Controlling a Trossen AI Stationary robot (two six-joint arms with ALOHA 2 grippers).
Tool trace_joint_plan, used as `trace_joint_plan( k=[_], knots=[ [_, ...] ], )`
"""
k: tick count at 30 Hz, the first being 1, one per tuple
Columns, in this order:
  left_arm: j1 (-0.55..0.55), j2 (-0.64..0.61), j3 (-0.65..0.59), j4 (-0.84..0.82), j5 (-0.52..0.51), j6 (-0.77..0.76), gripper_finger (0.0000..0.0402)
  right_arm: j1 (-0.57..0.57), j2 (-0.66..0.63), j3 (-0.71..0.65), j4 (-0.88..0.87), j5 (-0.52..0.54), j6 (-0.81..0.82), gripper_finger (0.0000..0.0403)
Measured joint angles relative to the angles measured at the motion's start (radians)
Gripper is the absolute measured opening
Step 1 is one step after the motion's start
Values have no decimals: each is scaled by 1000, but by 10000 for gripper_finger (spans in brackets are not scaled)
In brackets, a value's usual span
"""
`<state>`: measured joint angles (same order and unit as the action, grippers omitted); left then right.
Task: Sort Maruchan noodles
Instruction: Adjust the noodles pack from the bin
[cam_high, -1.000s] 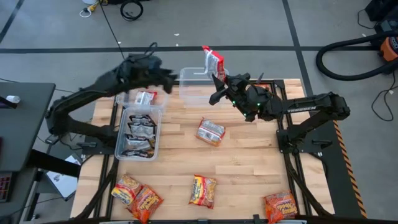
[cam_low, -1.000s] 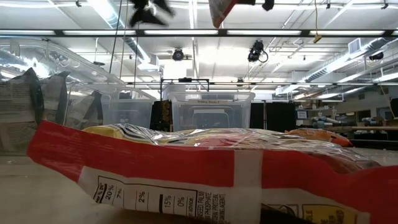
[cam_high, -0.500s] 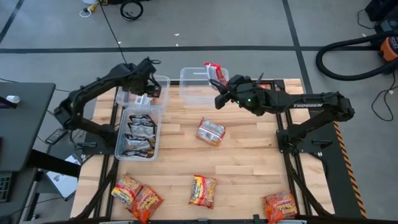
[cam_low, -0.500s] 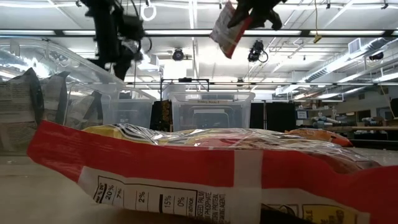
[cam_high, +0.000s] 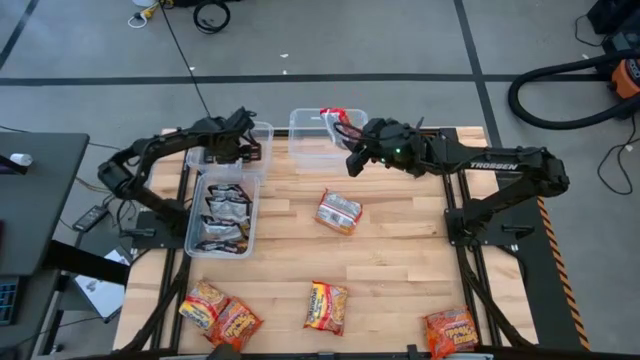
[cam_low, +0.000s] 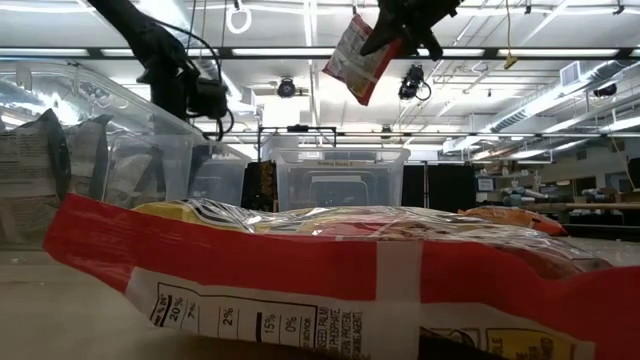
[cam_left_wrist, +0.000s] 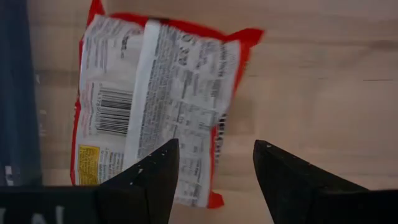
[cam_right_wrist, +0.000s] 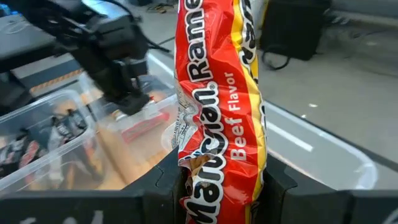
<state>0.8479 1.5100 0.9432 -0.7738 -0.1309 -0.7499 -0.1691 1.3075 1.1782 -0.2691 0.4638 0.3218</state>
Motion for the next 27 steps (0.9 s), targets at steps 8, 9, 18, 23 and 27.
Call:
trace_joint_plan(
  k=[8, 9, 18, 23, 27],
  knots=[
    [15, 128, 4, -1, 7, -23, 208, -24, 0, 0, -35, -96, -15, 128],
    [15, 138, 5, 0, 1, -18, 208, -26, 0, 0, -39, -100, -17, 128],
    [9, 155, 2, 9, -57, 35, 125, -29, 0, 0, -48, -103, -44, 128],
    [30, 144, 2, 8, -49, 83, 19, -30, -2, 0, -50, -102, -45, 128],
    [59, 117, 32, -49, 18, 129, 6, -30, -2, 0, -63, -103, -45, 128]
  ],
)
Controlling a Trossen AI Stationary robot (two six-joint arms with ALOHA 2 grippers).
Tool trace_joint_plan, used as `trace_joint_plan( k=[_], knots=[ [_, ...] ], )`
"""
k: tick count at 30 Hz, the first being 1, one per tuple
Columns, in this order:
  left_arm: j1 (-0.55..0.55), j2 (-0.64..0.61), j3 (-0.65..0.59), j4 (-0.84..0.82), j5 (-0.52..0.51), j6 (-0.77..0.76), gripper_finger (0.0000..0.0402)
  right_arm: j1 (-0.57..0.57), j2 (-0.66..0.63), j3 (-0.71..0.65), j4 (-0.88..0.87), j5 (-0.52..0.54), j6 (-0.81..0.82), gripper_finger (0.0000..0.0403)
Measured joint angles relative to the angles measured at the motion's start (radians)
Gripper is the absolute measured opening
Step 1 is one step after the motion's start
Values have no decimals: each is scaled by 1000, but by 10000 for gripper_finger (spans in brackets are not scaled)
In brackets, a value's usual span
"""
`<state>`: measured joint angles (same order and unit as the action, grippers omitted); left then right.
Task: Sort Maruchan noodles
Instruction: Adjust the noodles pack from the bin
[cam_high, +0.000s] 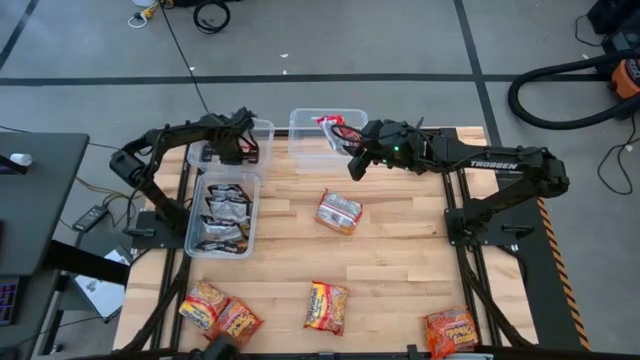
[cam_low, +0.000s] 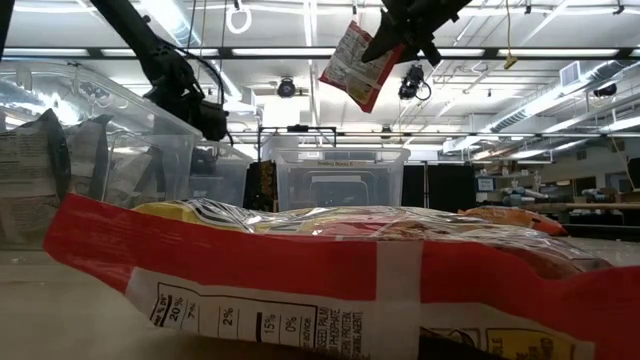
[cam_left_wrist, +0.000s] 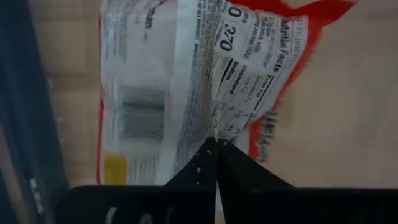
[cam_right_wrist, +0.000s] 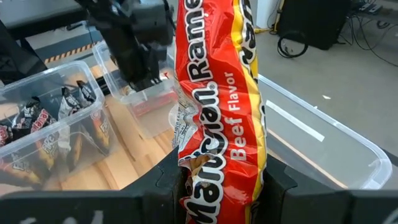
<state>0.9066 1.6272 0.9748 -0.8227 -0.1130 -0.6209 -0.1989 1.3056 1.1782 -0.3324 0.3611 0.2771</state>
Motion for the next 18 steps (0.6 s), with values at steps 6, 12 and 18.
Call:
trace_joint_plan(
  k=[6, 12, 18],
  knots=[
    [63, -101, 77, -72, 98, 86, 3, -10, 0, 0, -25, -21, 0, 128],
    [121, -187, 99, -61, 270, 115, 2, -14, 0, 0, -39, -23, -7, 128],
    [132, -214, 98, 0, 477, 114, 1, -21, 0, 0, -48, -47, -11, 128]
  ],
)
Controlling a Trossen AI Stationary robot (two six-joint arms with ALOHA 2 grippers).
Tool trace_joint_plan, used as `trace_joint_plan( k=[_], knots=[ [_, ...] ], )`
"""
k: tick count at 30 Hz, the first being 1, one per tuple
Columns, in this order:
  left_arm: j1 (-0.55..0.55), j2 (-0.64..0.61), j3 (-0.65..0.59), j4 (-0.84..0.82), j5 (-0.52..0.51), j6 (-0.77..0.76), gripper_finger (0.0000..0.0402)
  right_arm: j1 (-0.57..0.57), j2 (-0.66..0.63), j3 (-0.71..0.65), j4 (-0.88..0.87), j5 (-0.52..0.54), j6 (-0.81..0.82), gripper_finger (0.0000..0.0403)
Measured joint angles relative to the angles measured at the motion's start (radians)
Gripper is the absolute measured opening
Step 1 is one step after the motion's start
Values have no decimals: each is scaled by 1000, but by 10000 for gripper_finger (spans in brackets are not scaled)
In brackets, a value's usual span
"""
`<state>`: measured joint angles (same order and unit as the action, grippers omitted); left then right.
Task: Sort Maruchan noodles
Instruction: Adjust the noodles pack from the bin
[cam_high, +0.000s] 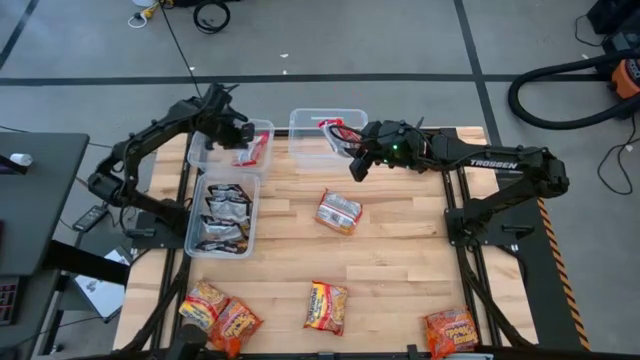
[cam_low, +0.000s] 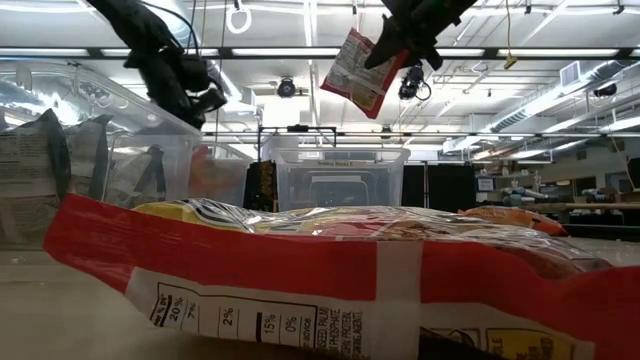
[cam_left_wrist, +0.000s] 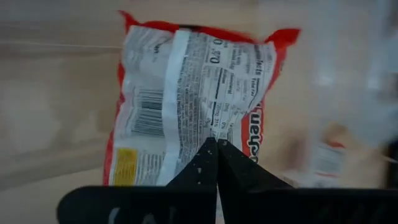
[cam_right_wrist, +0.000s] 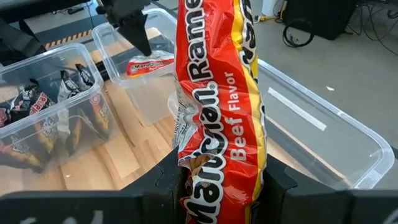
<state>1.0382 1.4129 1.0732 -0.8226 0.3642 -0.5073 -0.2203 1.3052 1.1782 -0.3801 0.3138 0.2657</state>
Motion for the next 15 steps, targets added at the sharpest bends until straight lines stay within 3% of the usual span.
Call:
trace_joint_plan(
  k=[7, 15],
  knots=[
    [31, -8, -33, 107, 164, -52, 1, -5, 0, 0, -51, -6, 27, 128],
    [122, -40, -33, 81, 243, 49, 1, -5, 0, 0, -67, -28, 82, 128]
  ],
)
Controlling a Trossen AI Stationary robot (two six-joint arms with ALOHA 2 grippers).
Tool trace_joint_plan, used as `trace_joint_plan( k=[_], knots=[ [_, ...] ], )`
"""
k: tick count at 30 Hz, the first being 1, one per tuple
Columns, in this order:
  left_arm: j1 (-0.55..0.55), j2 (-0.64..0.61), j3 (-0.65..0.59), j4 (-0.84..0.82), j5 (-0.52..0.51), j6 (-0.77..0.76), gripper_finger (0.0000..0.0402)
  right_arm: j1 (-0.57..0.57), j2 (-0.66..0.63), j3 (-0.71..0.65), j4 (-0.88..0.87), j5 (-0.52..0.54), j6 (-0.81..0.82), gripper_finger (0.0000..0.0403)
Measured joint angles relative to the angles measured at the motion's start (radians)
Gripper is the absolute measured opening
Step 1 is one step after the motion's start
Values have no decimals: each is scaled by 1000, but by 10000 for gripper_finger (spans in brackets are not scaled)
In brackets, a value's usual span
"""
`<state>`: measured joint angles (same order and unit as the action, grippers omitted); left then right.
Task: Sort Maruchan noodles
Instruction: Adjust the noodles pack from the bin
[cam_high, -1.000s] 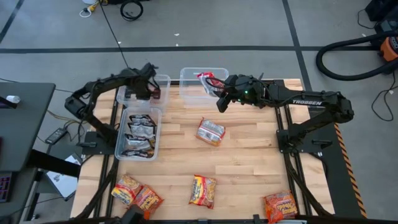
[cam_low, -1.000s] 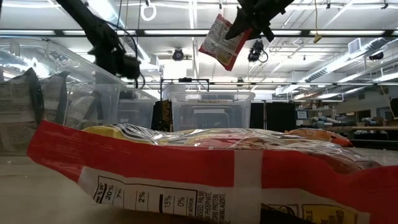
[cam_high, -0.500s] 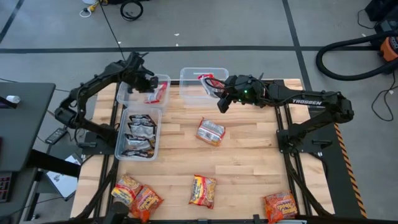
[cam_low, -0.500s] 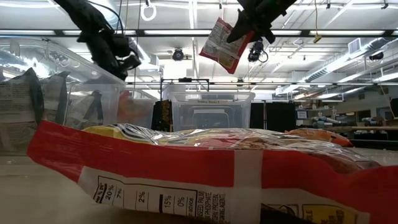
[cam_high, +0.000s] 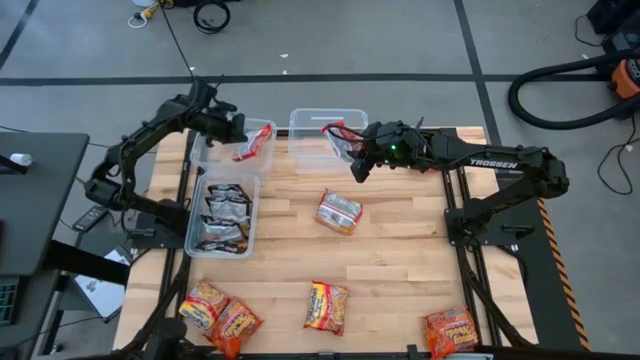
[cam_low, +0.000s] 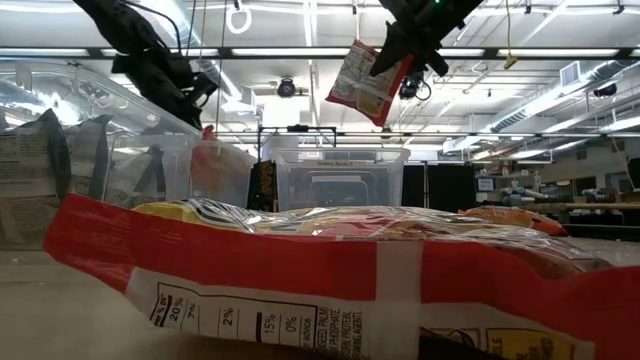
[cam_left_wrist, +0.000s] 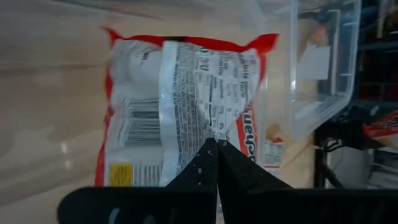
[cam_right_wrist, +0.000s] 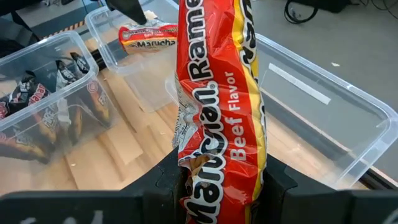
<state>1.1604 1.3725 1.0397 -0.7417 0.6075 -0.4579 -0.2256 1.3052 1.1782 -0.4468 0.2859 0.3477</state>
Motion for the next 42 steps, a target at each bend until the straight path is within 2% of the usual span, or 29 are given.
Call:
trace_joint_plan(
  k=[6, 10, 12, 16, 19, 26, 30, 37, 42],
  knots=[
    [20, 2, -1, 57, 77, 25, 0, 3, 0, 0, 4, -26, 17, 128],
    [20, 1, -112, 188, 153, -65, 0, 4, 0, 0, 12, -53, 45, 128],
    [7, 1, -203, 306, 163, -147, 0, 4, 0, 0, 15, -54, 61, 128],
    [-36, 2, -370, 655, 173, -316, 0, 4, 0, 0, 40, -55, 80, 128],
    [-66, 20, -444, 845, 179, -402, 0, 4, 0, 0, 67, -69, 80, 128],
    [-146, 127, -473, 890, 92, -339, 0, 3, 0, 0, 74, -73, 94, 128],
    [-171, 174, -468, 1000, 56, -335, 0, 3, 0, 0, 75, -73, 106, 128],
    [-177, 185, -470, 1034, -20, -332, 17, 4, 0, 0, 74, -73, 133, 128],
    [-195, 186, -472, 1023, -68, -334, 44, 6, 0, 0, 74, -71, 133, 128]
  ],
)
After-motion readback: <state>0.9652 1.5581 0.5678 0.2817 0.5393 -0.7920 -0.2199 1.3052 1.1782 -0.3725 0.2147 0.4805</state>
